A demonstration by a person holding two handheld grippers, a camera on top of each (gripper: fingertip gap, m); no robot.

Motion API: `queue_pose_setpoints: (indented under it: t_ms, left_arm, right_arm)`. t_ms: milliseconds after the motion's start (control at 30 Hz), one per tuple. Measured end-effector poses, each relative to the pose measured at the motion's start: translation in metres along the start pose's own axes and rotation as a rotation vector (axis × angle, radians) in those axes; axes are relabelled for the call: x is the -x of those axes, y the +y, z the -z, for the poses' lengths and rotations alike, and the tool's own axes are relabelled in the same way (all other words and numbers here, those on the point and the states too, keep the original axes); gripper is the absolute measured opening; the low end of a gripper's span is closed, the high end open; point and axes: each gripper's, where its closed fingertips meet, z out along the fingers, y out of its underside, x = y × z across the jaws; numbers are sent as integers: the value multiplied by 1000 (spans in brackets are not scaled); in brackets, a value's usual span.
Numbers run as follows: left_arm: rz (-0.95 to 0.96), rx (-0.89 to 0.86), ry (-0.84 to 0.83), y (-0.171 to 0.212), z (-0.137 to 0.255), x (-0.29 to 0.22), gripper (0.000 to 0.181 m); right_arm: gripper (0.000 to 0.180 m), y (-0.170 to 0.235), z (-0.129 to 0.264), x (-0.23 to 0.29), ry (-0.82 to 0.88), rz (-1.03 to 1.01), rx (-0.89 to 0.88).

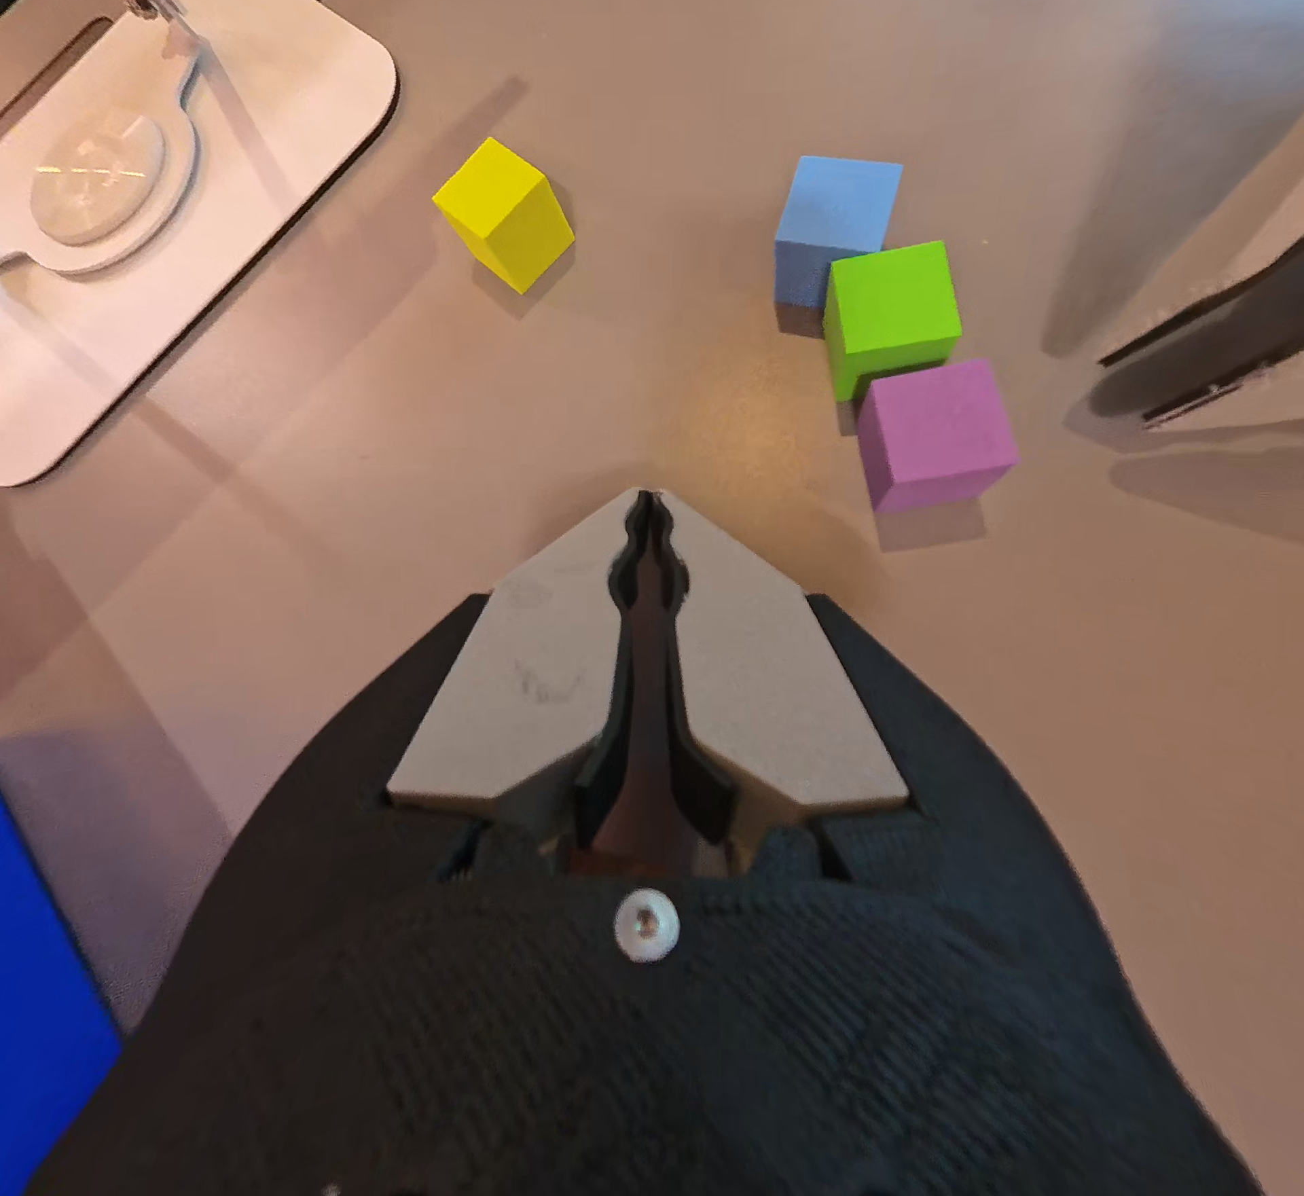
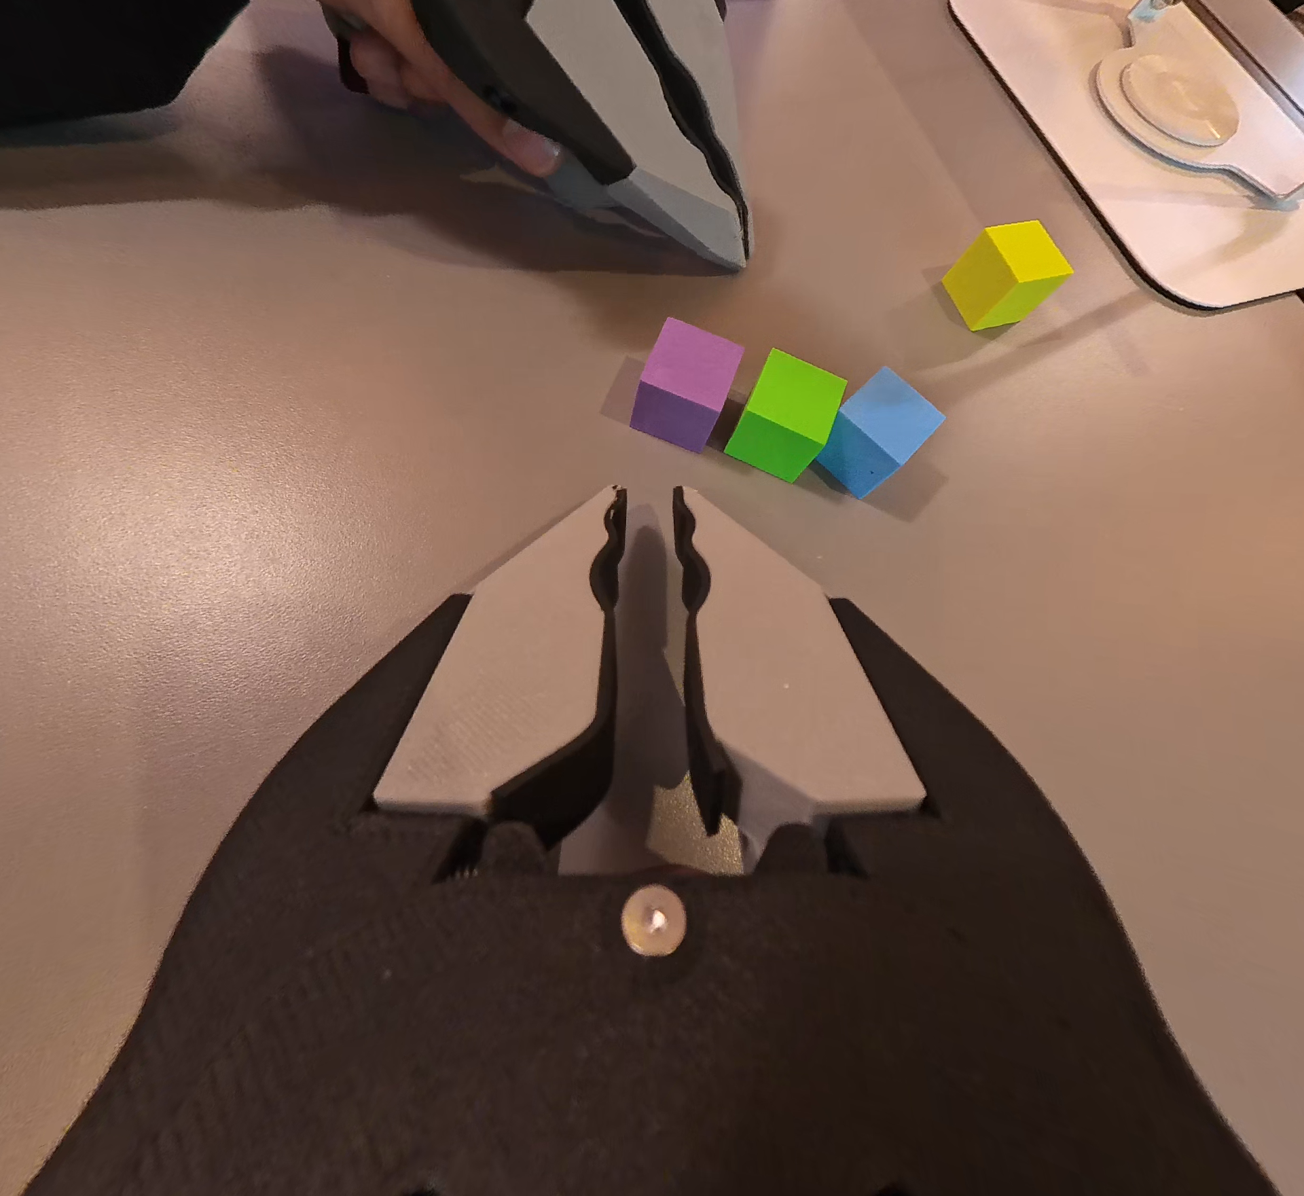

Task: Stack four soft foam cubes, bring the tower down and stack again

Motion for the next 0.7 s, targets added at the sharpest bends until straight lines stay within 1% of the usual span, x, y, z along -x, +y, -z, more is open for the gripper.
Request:
queue_pose_setpoints:
  t_ms: [133, 200, 267, 333, 433, 567, 633, 700]
  left_arm:
    - [69, -18, 31, -2, -2, 2, 2]
    - [110, -23, 28, -3, -2, 7, 31]
    - [139, -21, 36, -4, -3, 8, 39]
    - [153, -20, 18, -4, -5, 14, 51]
    - [184, -37, 3, -10, -10, 22, 53]
    - [311, -48, 48, -25, -28, 32, 53]
    - [389, -53, 55, -33, -37, 39, 56]
    - [437, -80, 23, -44, -44, 47, 62]
  right_arm:
    - [10, 0, 0, 0, 4, 3, -1]
    - [10, -1, 2, -3, 14, 3, -9]
    - [10, -1, 4, -6, 23, -6, -21]
    - [10, -3, 6, -11, 30, -25, -36]
    - [10, -7, 10, -20, 47, -62, -68]
    - [10, -9, 13, -26, 39, -117, -106]
    - [10, -8, 13, -28, 39, -131, -106]
    - [10, -8, 15, -30, 48, -132, -111]
